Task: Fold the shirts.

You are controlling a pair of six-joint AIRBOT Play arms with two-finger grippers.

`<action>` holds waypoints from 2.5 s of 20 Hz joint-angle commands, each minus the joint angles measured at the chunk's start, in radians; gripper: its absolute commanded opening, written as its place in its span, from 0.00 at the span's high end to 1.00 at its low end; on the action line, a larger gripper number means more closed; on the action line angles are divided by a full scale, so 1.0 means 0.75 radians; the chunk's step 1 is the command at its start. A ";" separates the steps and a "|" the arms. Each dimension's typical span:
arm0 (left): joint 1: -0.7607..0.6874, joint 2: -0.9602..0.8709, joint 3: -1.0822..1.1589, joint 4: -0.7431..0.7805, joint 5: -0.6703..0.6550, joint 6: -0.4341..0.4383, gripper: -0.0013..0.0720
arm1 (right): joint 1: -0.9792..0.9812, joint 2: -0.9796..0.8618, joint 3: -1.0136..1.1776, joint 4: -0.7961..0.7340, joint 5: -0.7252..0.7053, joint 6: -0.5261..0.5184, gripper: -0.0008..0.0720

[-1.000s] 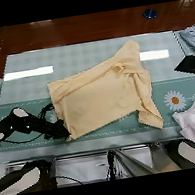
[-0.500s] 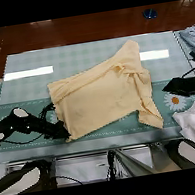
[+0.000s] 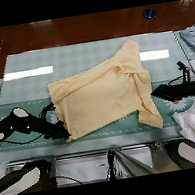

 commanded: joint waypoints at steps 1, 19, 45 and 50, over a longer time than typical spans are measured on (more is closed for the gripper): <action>-0.001 0.001 0.001 -0.003 0.159 0.000 0.94 | 0.120 -0.107 -0.012 0.077 -0.138 -0.005 0.25; 0.179 0.258 0.688 -0.003 -0.152 -0.019 0.95 | -0.107 0.257 0.417 0.181 0.089 -0.022 0.95; 0.286 0.989 2.162 0.494 -0.509 -0.508 0.95 | -0.035 0.537 2.209 -0.555 0.478 0.650 0.95; 0.286 0.942 2.008 0.483 -0.806 -0.441 0.95 | -0.017 0.427 2.065 -0.450 1.044 0.540 0.95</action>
